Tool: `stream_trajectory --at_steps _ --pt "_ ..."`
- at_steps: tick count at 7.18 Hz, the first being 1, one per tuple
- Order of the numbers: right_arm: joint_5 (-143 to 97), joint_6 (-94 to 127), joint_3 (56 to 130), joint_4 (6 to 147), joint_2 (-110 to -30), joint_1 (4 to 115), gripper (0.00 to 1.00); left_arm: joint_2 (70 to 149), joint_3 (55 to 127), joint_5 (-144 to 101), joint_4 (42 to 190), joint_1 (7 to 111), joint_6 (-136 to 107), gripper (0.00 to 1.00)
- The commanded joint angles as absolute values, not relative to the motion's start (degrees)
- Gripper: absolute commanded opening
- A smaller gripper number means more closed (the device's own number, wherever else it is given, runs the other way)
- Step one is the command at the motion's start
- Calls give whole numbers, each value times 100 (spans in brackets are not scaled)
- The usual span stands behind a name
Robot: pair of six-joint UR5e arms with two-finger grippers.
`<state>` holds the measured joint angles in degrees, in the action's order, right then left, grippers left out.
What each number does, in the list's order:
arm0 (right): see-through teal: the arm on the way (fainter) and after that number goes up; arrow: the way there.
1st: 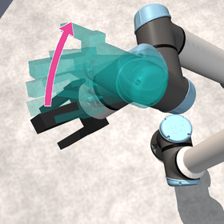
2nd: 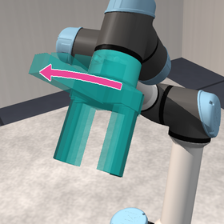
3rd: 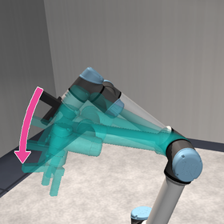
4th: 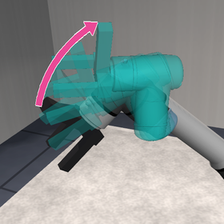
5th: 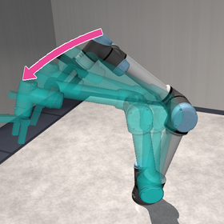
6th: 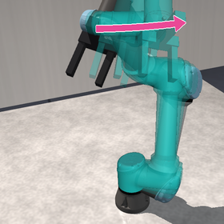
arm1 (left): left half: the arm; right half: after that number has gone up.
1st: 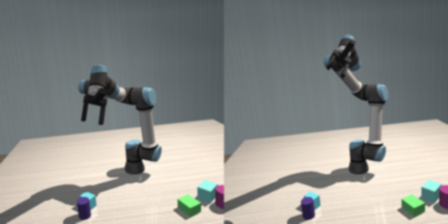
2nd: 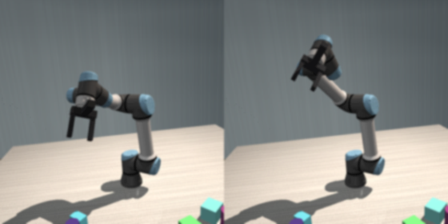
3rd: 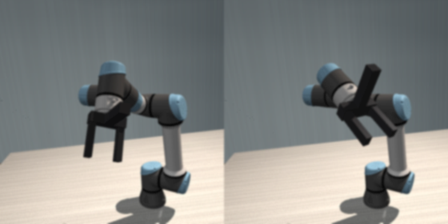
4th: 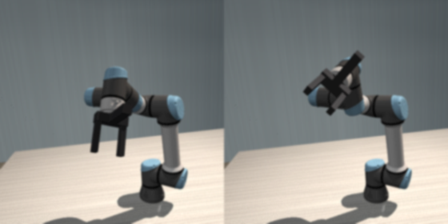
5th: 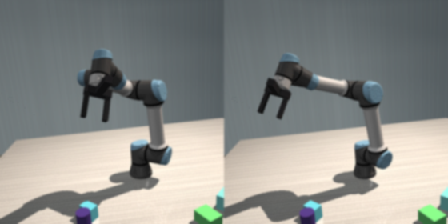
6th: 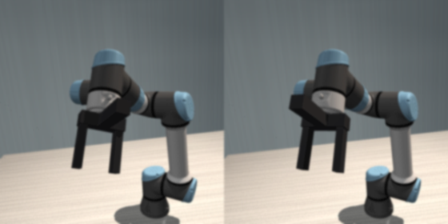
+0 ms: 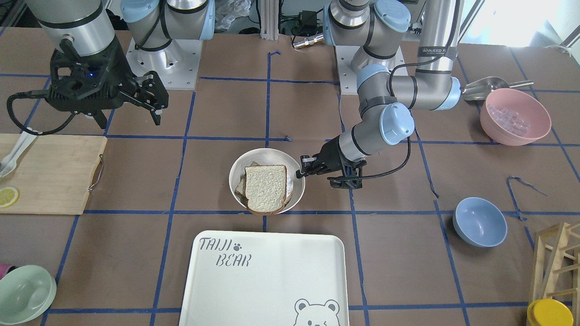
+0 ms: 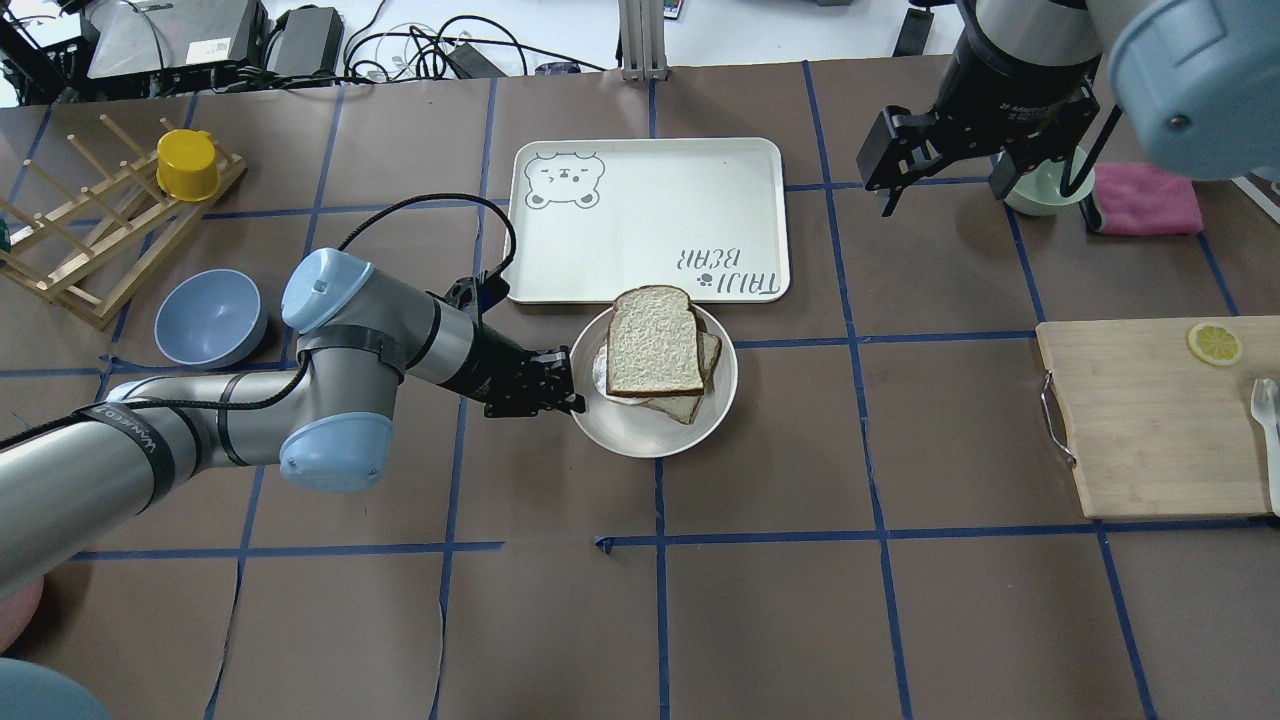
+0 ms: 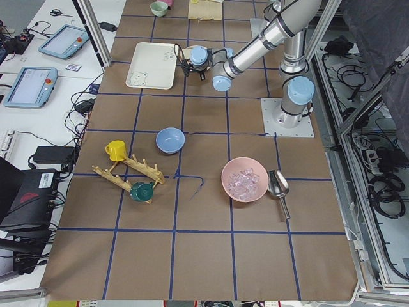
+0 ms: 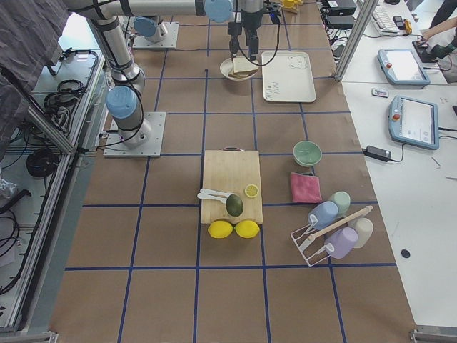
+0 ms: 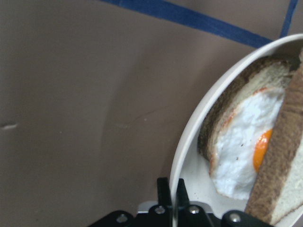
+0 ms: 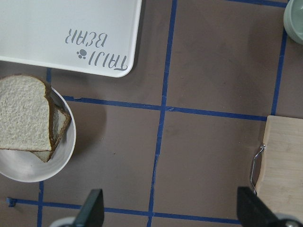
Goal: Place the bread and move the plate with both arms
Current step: 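Grip the plate rim with the left gripper and slide it onto the tray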
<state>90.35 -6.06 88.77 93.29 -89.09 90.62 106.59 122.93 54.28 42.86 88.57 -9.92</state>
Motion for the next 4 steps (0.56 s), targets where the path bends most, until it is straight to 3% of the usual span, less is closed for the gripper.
stream_trajectory --at_steps 1,4 --pt "9035 -606 8877 9325 -8903 9062 100 10914 11388 5361 4498 8754 -1194 0" --pt "9035 -615 8886 9325 -8903 9062 100 11844 9849 5625 4895 8771 -1397 0"
